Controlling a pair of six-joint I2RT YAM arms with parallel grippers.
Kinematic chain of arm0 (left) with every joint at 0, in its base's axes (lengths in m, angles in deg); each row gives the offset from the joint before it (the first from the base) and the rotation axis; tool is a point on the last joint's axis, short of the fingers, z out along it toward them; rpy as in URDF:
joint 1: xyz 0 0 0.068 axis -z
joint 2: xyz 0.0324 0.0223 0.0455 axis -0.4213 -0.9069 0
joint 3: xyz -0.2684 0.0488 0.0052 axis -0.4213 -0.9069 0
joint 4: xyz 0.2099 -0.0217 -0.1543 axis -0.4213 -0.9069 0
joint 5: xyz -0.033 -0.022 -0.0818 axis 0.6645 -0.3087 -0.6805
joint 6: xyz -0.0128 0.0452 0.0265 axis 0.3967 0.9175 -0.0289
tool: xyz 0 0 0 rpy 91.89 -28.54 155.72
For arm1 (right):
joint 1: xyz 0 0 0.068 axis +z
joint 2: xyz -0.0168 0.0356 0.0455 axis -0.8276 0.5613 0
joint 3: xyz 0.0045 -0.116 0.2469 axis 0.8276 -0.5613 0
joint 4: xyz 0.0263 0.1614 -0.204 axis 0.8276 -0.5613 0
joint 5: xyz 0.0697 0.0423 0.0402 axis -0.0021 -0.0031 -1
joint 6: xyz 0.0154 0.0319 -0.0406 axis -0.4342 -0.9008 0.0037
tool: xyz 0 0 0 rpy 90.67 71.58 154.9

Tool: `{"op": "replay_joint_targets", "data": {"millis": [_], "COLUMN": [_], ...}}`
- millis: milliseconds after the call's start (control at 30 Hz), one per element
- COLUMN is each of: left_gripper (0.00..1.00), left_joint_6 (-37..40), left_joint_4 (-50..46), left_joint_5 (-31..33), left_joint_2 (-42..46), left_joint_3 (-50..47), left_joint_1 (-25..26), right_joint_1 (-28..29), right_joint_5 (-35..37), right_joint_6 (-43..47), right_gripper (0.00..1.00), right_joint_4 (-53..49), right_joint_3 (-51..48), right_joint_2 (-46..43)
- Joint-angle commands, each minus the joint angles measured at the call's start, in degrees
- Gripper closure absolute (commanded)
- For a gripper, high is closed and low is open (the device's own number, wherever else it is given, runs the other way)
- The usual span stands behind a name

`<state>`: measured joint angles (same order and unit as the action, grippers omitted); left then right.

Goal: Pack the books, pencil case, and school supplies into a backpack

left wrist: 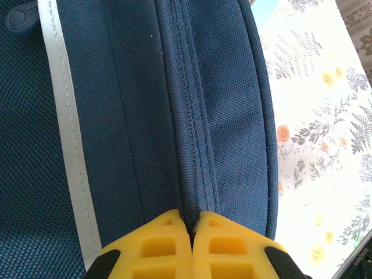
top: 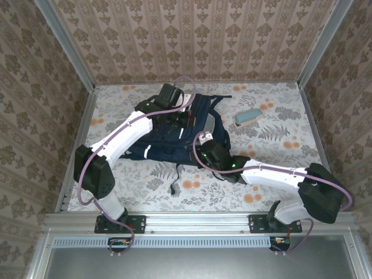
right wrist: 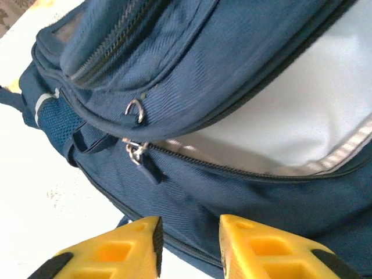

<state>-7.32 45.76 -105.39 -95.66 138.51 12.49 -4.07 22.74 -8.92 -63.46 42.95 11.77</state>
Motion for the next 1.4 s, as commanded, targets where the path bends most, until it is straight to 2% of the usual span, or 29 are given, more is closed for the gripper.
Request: {"op": "replay_joint_targets", "data": {"millis": [0,267,500,600,800,1000,1367], "left_gripper": [1.00,1.00,1.00,1.00,1.00,1.00,1.00], "left_joint_6": [-0.1,-1.0,-1.4,-1.4,-1.3,-0.9,2.4], "left_joint_4": [4.1,3.6,3.6,3.6,3.6,3.5,2.6], "left_joint_5": [-3.1,-4.8,-5.5,-5.8,-5.6,-3.9,-1.5], "left_joint_2": [1.2,1.3,1.2,1.3,1.3,1.4,0.7], "left_joint_3": [3.1,4.2,4.3,4.2,4.0,3.5,0.4], "left_joint_1": [-0.4,-0.3,-0.3,-0.4,-0.4,-0.6,-1.4], "right_joint_1": [0.5,-1.6,-2.8,-3.0,-3.0,-3.1,-3.2], "right_joint_5": [-1.6,-4.1,-5.0,-4.2,-4.1,-4.4,2.4], "right_joint_6": [-1.0,-4.8,-6.3,-6.0,-3.5,-2.1,-1.3], "right_gripper": [0.61,0.62,0.66,0.70,0.84,0.93,0.95], "right_joint_4": [0.7,9.1,11.1,11.4,11.3,8.8,-2.0], "right_joint_3": [2.7,4.7,6.4,6.6,6.8,5.6,-1.7], "right_joint_2": [2.6,7.8,10.3,10.7,10.6,8.3,-3.3]}}
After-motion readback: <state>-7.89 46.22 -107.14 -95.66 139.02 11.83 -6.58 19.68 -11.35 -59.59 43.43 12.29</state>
